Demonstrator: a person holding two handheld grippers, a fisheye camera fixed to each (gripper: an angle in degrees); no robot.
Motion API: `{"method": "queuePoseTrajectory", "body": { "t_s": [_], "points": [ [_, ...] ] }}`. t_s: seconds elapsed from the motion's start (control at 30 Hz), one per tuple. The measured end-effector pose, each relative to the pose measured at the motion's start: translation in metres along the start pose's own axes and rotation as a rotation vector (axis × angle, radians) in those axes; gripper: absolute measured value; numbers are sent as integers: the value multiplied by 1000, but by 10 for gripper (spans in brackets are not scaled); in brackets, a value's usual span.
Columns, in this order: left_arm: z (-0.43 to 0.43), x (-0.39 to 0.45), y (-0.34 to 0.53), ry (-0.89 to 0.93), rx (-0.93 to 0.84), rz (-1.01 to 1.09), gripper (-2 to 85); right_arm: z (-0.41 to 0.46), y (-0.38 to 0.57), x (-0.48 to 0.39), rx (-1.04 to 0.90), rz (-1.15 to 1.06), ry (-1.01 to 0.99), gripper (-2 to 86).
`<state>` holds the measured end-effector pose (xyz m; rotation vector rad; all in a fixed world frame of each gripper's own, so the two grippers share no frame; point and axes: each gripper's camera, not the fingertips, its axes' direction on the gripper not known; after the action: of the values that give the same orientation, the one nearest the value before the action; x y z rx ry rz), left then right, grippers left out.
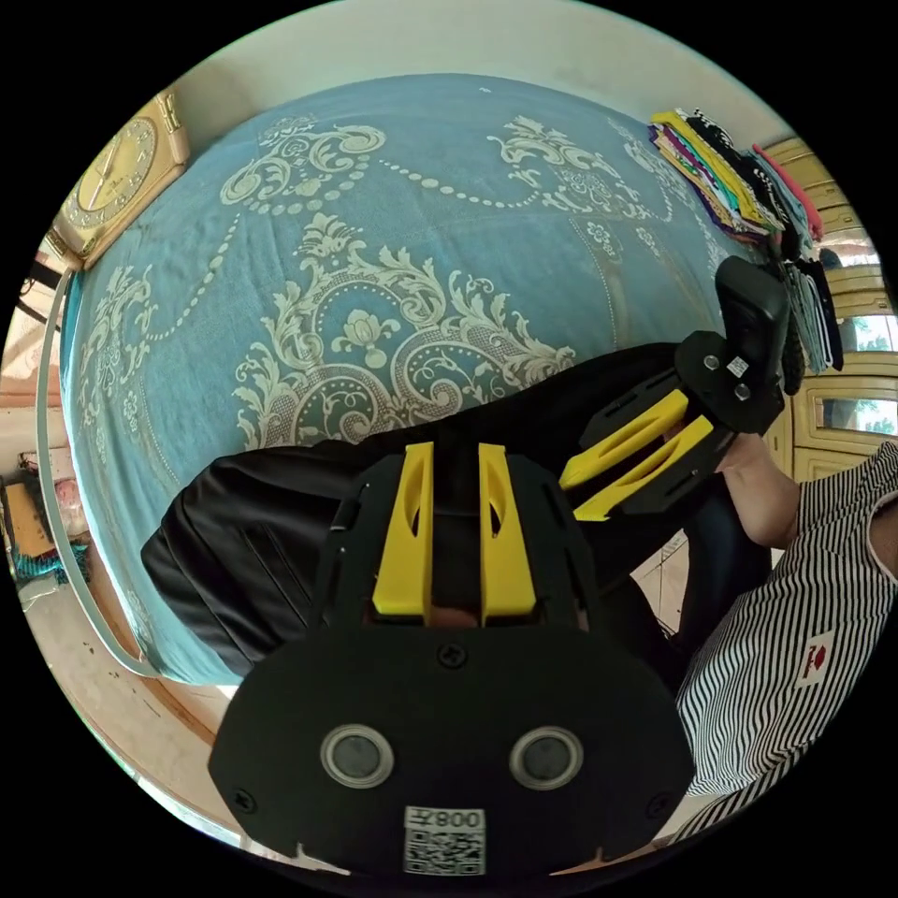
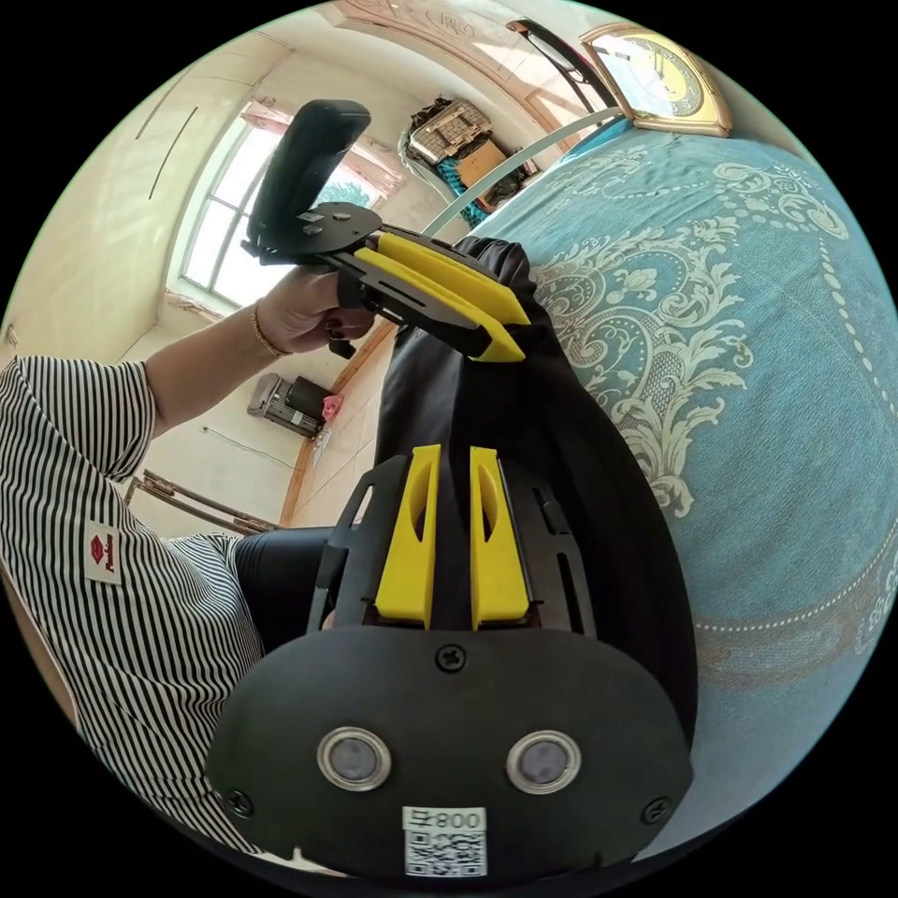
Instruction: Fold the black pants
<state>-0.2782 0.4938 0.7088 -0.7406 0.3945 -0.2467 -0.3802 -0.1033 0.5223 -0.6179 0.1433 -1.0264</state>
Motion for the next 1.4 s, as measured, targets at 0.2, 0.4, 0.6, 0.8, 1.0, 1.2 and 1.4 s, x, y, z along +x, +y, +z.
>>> {"method": "queuePoseTrajectory", "body": {
  "t_s": [0.2,0.4,0.6,0.8,1.0,1.2,1.4],
  "points": [
    [-22,13,16,-56,134,1,25,-11,2,12,47,14,-42,61],
    [-39,8,42,-17,326,-76,16,-53,23,35,280,92,-133,38],
    [-31,7,37,-28,376,-92,13,-88,53,55,466,274,3,12],
    [-8,-1,28,0,380,-129,12,-101,61,53,471,223,39,31],
    [26,-14,15,32,383,-201,8,-101,60,49,467,202,74,66],
    [12,-1,46,45,520,-217,3,-97,56,35,429,138,104,52],
    [59,26,48,-18,366,-182,1,-76,41,31,291,157,214,9]
  ]
}}
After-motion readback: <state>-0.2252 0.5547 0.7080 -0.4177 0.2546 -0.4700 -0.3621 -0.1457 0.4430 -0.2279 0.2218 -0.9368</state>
